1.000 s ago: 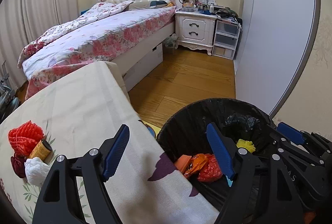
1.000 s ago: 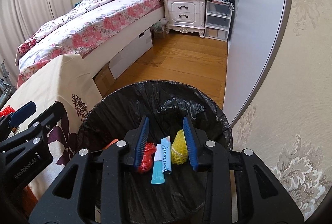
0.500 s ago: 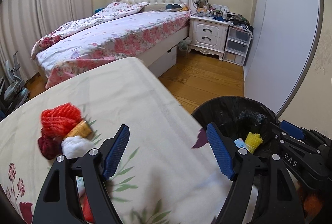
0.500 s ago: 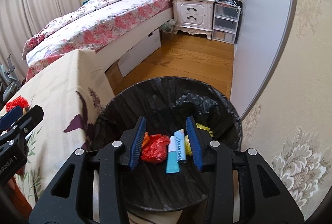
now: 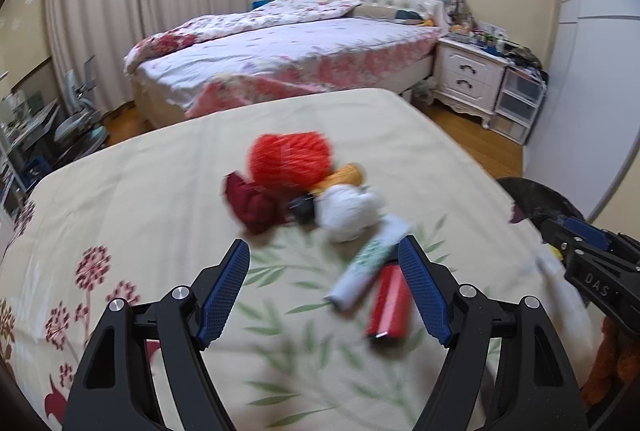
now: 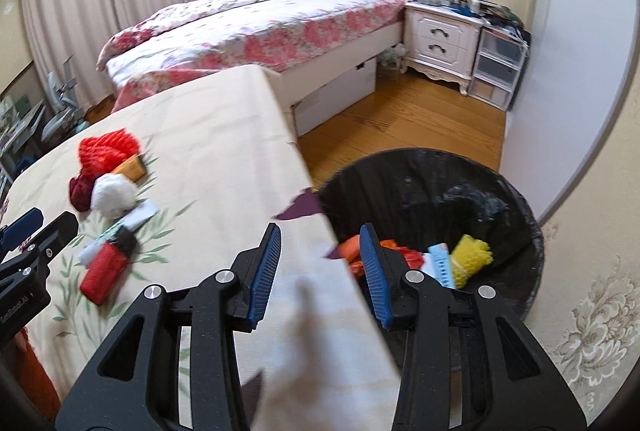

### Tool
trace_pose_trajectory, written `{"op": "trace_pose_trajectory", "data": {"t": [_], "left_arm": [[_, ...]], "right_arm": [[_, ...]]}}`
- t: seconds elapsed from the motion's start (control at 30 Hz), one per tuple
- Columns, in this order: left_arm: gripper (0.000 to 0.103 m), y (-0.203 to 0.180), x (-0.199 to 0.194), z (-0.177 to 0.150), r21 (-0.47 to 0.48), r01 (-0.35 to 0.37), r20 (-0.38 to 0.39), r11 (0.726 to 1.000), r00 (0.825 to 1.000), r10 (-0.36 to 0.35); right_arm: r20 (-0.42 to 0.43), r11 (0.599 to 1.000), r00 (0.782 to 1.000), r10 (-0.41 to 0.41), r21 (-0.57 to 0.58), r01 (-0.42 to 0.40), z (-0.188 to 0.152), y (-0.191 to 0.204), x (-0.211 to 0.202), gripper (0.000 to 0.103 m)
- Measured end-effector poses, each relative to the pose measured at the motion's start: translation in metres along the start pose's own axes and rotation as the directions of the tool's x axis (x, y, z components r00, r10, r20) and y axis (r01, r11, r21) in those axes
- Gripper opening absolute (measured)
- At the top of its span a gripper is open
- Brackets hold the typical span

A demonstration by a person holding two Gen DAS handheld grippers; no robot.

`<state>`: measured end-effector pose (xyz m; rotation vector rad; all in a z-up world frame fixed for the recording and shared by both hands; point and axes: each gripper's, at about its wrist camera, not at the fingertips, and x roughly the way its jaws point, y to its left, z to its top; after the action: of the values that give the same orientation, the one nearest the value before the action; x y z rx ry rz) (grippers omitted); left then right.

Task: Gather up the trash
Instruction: 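Move both grippers back over the table items, then grasp the red spray can upright with the right gripper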

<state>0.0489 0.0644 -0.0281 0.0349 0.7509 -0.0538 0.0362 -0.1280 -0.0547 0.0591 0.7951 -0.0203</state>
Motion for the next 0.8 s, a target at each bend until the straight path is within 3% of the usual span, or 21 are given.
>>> {"op": "trace_pose_trajectory", "data": {"t": [0.43,0.8], "left_arm": [[0.075,0.089,-0.016,-0.032,-0.141,-0.117,-0.02,0.983,0.993,0.115],[0.075,0.122,-0.015,-0.047,-0.197,-0.127,-0.042,0.972,0.992,0.121]], "right_arm": [[-0.022,0.983,0.996,0.089,-0.156,-0.091,-0.006,0.097,-0.005,0.04],[-0.08,0.968,0.989,0.125,-0.209,-0.14,-0.013,0.138,0.007,0.041]]}}
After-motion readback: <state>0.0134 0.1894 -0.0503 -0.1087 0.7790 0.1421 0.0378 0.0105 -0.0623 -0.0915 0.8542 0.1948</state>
